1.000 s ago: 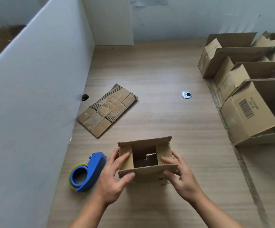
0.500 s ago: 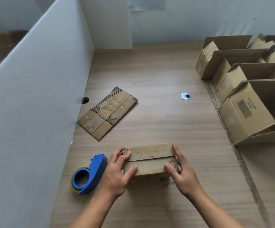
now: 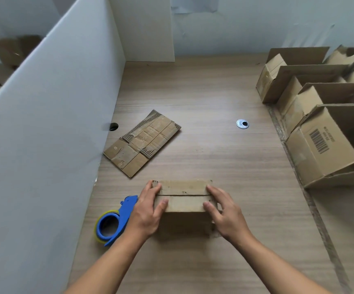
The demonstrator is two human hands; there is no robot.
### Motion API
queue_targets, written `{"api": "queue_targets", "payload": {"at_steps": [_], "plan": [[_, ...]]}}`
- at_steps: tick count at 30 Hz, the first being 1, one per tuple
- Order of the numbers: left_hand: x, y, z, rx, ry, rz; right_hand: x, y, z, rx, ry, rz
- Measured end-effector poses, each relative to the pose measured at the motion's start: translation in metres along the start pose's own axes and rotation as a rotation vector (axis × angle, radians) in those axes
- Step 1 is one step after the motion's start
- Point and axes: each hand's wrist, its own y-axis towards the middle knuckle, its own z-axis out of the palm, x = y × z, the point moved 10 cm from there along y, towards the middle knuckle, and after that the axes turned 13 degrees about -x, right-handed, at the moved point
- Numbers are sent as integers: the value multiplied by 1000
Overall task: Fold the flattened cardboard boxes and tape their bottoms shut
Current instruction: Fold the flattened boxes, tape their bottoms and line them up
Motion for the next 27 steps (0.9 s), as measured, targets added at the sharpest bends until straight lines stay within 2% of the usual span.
{"api": "queue_targets", "payload": {"at_steps": [2, 6, 8, 10, 12, 15, 17, 19, 21, 24, 27], "plan": [[11, -3, 1, 29, 48, -2, -3, -6, 19, 54, -17, 0], [23, -13, 5, 52, 41, -11, -9, -11, 32, 59, -30, 24], [25, -15, 5, 35, 46, -9, -1, -7, 28, 13, -159, -88], [26, -14, 3, 15, 50, -8, 25, -6, 28, -34, -333, -327], [28, -12, 3, 15, 39, -6, 48, -7, 43, 6, -444, -480], [30, -10, 2, 66, -37, -32, 55, -6, 70, 79, -553, -505], [32, -6, -11, 15, -85, -46, 48, -5, 76, 100, -569, -490], [40, -4, -37, -148, 15, 0, 44, -5, 74, 94, -567, -508], [52, -7, -59, -241, 275, 12, 50, -7, 71, 64, -589, -545], [90, -18, -57, -21, 704, -134, 62, -13, 77, 27, -651, -606], [109, -25, -50, 64, 712, -212, 63, -15, 81, 52, -652, -595]]}}
